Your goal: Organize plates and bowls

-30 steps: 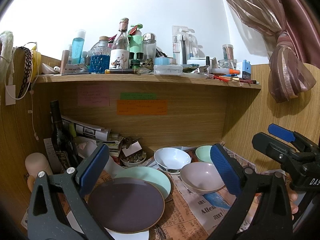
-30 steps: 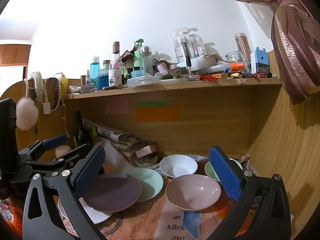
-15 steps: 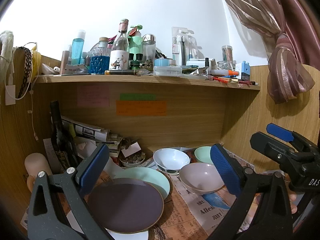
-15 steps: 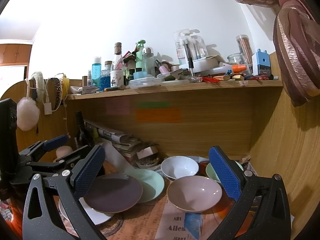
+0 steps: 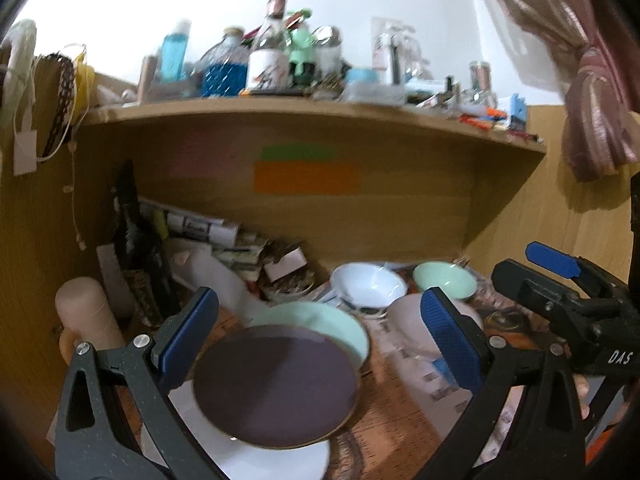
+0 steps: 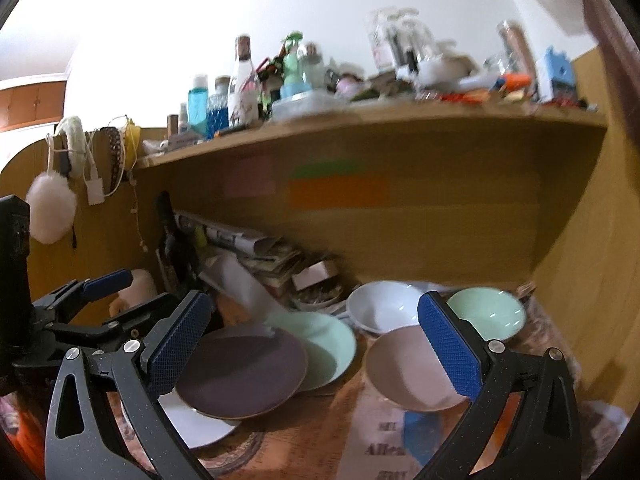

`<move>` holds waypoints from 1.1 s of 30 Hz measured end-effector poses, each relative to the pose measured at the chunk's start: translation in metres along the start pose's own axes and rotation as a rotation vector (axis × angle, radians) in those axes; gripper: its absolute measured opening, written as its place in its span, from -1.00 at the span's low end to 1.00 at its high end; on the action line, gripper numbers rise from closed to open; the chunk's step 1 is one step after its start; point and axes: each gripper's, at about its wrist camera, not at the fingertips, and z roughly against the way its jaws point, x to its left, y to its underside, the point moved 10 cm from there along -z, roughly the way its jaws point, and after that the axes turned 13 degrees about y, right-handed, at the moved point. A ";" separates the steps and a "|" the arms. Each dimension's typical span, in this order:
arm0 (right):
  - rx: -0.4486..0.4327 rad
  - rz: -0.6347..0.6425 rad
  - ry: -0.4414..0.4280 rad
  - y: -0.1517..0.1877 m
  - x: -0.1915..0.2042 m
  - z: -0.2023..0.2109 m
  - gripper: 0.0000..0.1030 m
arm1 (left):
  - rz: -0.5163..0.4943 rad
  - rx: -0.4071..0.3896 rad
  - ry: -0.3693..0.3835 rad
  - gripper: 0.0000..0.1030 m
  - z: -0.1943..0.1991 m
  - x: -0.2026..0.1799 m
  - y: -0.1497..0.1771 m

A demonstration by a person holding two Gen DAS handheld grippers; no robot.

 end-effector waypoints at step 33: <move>0.512 0.007 -0.091 0.128 0.043 -0.124 -0.24 | 0.284 0.444 -0.032 -0.20 -0.075 0.169 0.129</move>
